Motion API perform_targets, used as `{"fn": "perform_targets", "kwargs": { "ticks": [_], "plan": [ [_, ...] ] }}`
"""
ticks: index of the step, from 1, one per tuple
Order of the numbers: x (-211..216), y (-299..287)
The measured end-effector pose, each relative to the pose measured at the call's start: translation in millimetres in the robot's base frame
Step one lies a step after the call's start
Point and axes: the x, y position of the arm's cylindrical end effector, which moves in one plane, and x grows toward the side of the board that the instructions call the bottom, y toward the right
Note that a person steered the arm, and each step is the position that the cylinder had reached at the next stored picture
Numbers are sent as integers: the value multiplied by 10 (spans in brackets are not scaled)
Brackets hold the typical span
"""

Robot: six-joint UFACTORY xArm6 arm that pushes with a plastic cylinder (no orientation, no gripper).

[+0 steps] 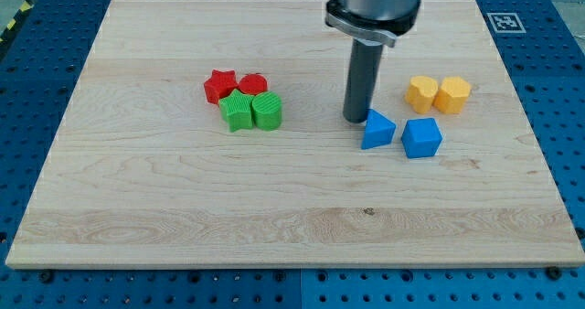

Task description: Move green circle down a bit

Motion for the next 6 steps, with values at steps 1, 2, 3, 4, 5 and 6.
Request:
{"fn": "perform_targets", "kwargs": {
  "ticks": [1, 2, 3, 4, 5, 6],
  "plan": [
    [77, 176],
    [72, 175],
    [-93, 137],
    [-160, -283],
    [-252, -440],
    [-256, -695]
  ]
}}
